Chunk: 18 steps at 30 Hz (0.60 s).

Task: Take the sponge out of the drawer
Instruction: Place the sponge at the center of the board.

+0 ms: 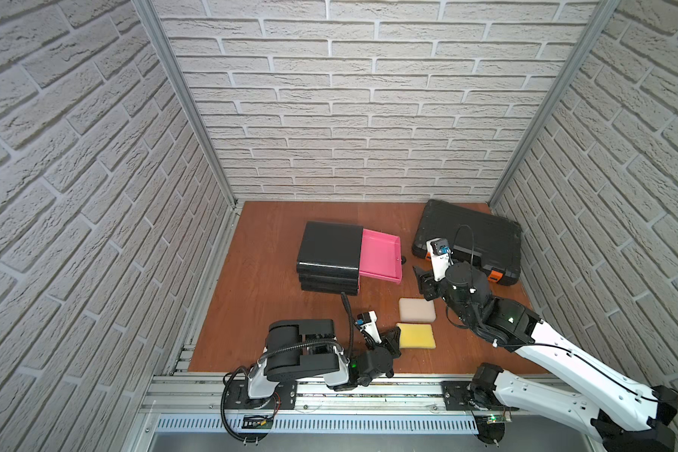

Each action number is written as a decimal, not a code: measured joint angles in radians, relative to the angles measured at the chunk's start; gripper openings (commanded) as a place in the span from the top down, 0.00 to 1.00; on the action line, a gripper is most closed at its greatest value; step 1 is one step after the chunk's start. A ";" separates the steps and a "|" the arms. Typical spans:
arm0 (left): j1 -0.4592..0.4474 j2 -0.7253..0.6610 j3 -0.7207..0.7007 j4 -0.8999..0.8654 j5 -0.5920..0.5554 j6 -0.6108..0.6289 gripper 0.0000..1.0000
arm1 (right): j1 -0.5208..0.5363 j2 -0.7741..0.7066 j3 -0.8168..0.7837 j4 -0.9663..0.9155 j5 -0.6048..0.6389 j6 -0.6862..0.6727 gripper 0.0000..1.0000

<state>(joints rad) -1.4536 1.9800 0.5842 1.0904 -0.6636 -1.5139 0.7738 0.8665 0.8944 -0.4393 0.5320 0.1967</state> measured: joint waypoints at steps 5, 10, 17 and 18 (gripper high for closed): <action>0.007 0.000 0.032 -0.079 0.022 -0.031 1.00 | -0.002 -0.023 -0.006 -0.007 0.003 0.002 0.35; 0.020 0.000 0.066 -0.134 0.055 -0.048 1.00 | -0.005 -0.029 -0.006 -0.007 0.006 0.002 0.35; 0.027 0.003 0.069 -0.135 0.071 -0.062 1.00 | -0.006 -0.029 -0.008 -0.012 0.009 0.002 0.34; 0.027 0.003 0.069 -0.135 0.071 -0.062 1.00 | -0.006 -0.029 -0.008 -0.013 0.010 0.002 0.34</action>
<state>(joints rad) -1.4269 1.9827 0.6537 0.9558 -0.5926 -1.5761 0.7673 0.8375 0.8860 -0.4522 0.5415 0.1986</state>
